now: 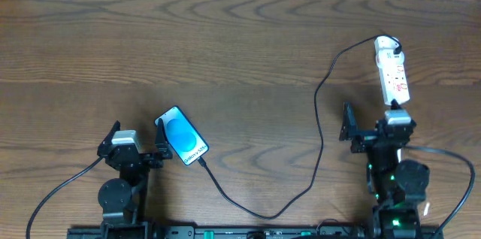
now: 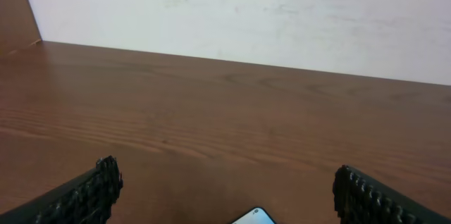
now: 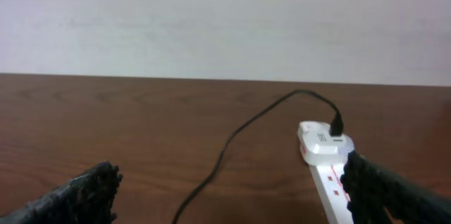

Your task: Plug charger to phone and switch on socket

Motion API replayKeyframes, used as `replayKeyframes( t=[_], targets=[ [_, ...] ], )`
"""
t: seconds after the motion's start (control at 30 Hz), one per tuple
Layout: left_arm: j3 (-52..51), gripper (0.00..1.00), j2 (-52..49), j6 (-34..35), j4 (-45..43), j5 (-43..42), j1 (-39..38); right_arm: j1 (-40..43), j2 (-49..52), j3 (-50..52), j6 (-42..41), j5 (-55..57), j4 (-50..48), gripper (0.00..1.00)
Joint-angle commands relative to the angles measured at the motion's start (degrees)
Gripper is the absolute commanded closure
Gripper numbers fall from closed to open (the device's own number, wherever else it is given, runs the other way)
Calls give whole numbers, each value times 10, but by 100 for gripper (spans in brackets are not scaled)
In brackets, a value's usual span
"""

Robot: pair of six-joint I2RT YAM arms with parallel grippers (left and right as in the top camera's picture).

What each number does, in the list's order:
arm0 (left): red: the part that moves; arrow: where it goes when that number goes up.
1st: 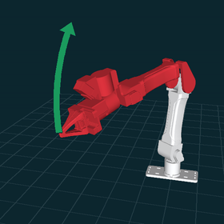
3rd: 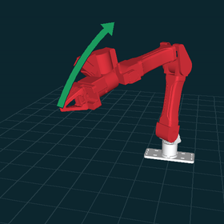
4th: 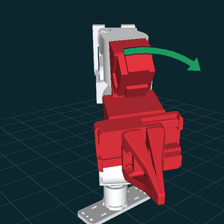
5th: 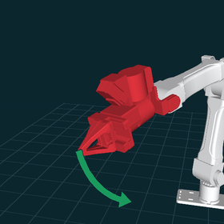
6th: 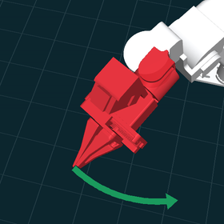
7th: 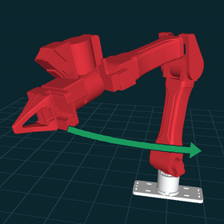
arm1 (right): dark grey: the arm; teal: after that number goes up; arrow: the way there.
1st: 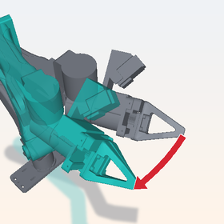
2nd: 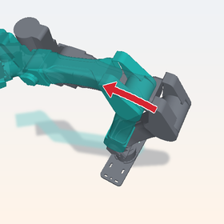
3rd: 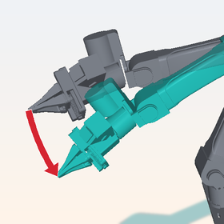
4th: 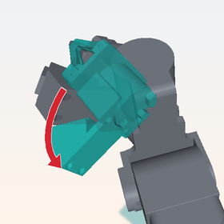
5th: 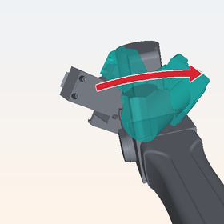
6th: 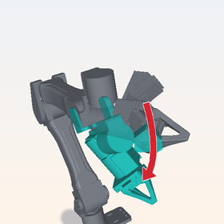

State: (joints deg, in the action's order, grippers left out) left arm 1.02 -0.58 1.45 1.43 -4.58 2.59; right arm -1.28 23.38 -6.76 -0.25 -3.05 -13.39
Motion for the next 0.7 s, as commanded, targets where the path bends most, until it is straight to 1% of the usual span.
replayKeyframes(
  t=[0.0,0.07,0.17,0.33,0.43,0.6,0.67],
  targets=[
    [-8,2,3,-2,22,-14,3,-10,-52,35,-1,15,-2,1],
    [-8,2,3,-2,22,-14,3,-11,-103,66,-1,15,2,1],
    [-8,2,3,-2,22,-14,3,-11,-151,64,-1,15,56,1],
    [-8,2,3,-2,22,-14,3,-11,-207,64,-1,29,103,1],
    [-8,2,3,-2,22,-14,3,-11,-230,64,-1,31,135,1],
    [-8,2,3,-2,22,-14,3,-11,-231,64,-1,31,179,1],
    [-8,2,3,-2,22,-14,3,-11,-231,64,10,31,178,1]
  ],
)
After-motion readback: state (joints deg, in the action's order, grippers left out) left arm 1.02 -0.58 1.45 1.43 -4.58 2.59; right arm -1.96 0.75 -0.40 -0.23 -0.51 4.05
